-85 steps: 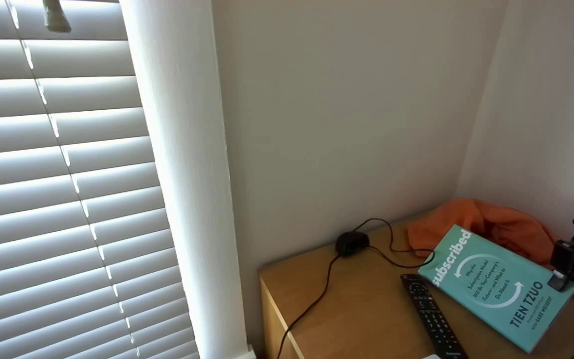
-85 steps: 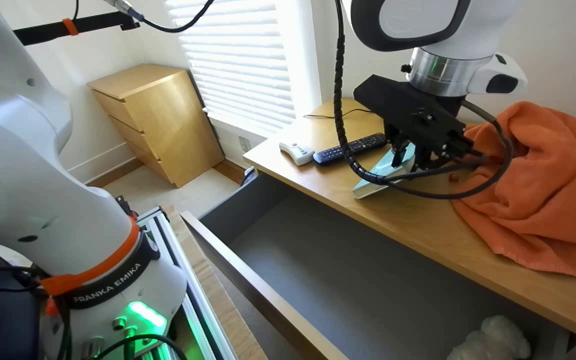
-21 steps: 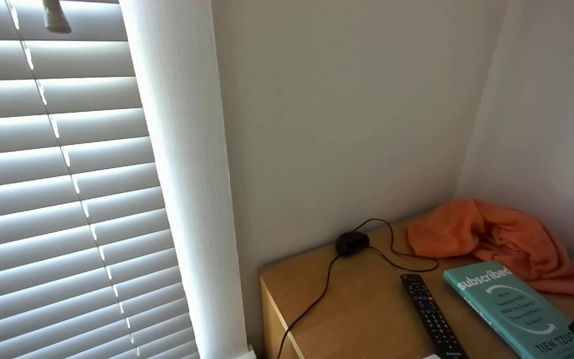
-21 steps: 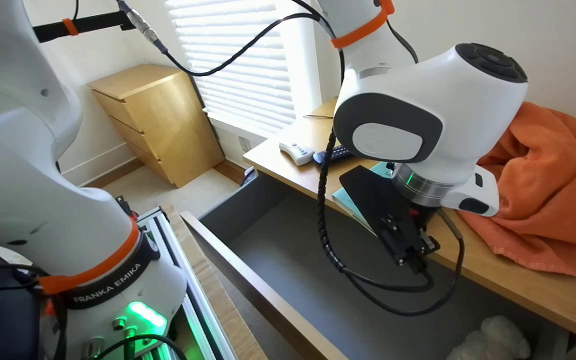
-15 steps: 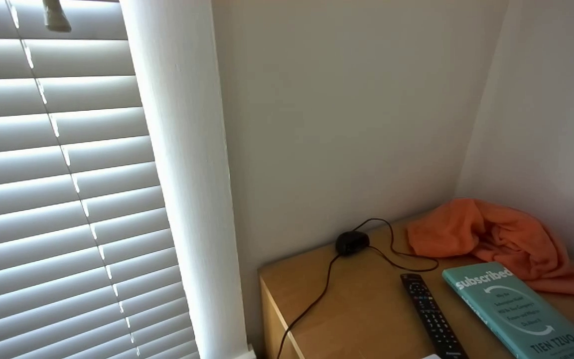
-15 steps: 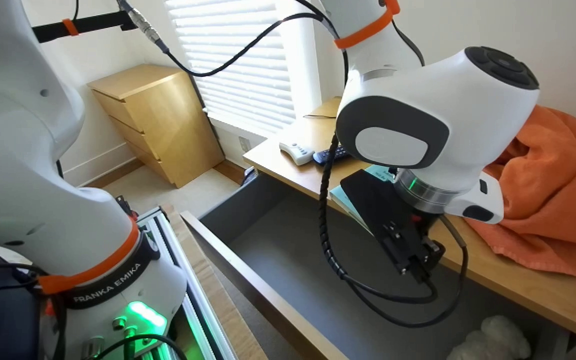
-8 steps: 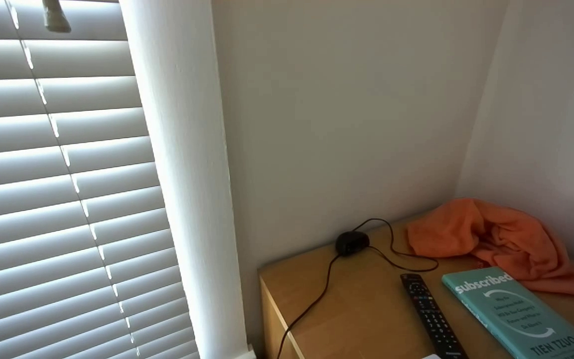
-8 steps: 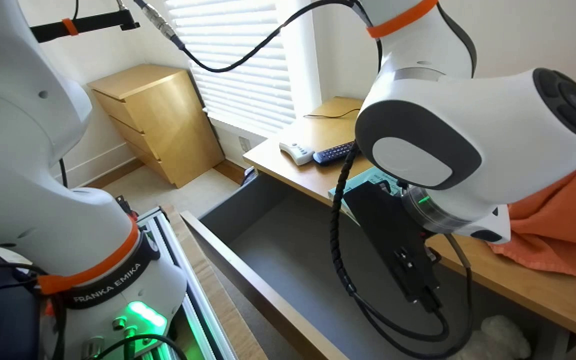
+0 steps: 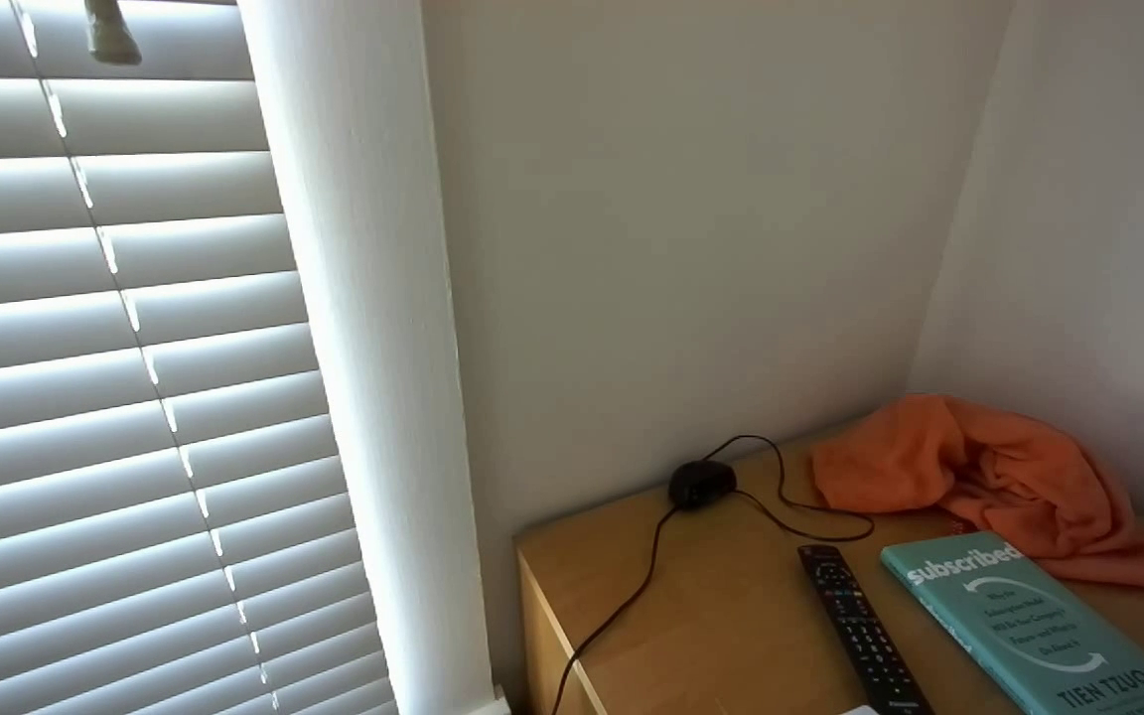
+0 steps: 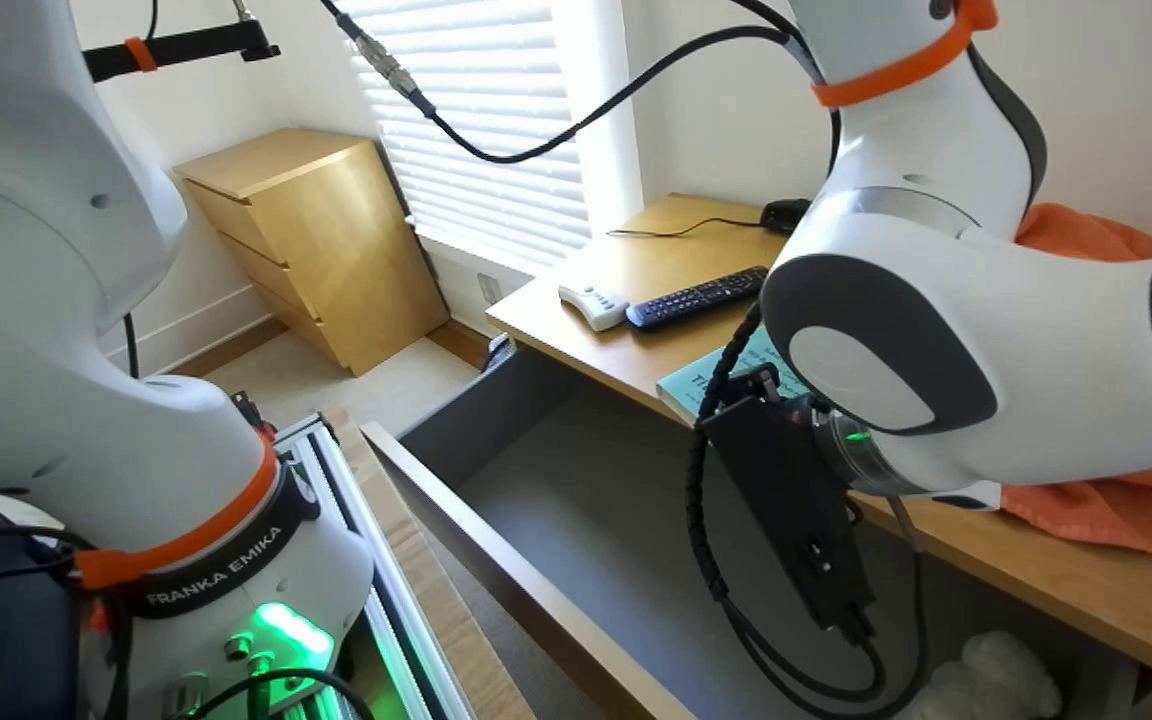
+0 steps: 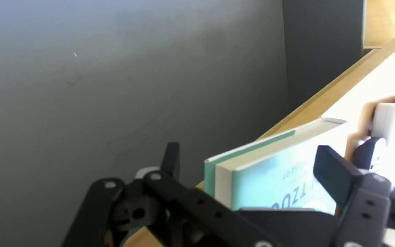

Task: Flip the light blue book on the cabinet top anticlockwise once

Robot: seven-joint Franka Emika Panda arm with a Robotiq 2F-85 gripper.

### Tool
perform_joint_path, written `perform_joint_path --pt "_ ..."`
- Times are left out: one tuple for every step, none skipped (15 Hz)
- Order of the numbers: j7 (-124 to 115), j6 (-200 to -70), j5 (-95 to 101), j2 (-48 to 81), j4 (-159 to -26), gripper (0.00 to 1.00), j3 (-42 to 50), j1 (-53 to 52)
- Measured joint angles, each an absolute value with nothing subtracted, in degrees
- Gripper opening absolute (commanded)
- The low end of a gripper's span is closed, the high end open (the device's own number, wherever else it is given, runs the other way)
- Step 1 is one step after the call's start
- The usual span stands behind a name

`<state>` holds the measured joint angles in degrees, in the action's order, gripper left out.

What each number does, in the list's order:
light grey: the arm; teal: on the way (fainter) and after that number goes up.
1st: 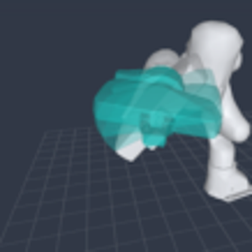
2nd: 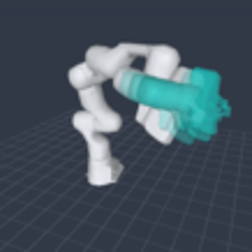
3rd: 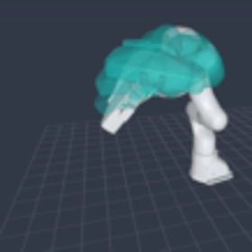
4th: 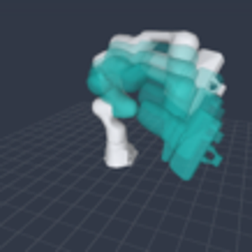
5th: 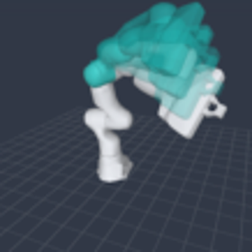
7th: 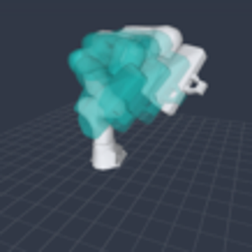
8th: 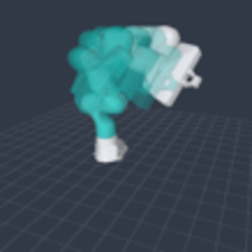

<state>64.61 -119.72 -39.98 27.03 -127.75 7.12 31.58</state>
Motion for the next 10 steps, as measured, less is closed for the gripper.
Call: perform_joint_path --pt "65.5 -118.6 -40.4 28.2 -126.8 1.00 7.3 31.7" --pt "66.3 -117.6 -40.8 29.3 -125.8 1.00 7.6 31.8" --pt "67.0 -116.6 -41.2 30.3 -124.9 1.00 7.7 31.9" --pt "67.8 -115.4 -41.7 31.2 -124.0 0.98 7.9 32.2" --pt "68.5 -114.0 -42.2 32.1 -123.1 0.90 7.9 32.6" --pt "69.3 -112.4 -42.7 32.9 -122.1 0.76 8.0 33.0" --pt "70.1 -110.6 -43.4 33.6 -121.2 0.72 8.0 33.5" --pt "70.6 -108.8 -44.0 34.3 -120.3 0.64 8.1 33.9" --pt "71.2 -107.2 -44.5 35.0 -119.5 0.66 8.1 34.4" --pt "71.5 -105.5 -45.2 35.5 -118.7 0.77 8.3 34.8"
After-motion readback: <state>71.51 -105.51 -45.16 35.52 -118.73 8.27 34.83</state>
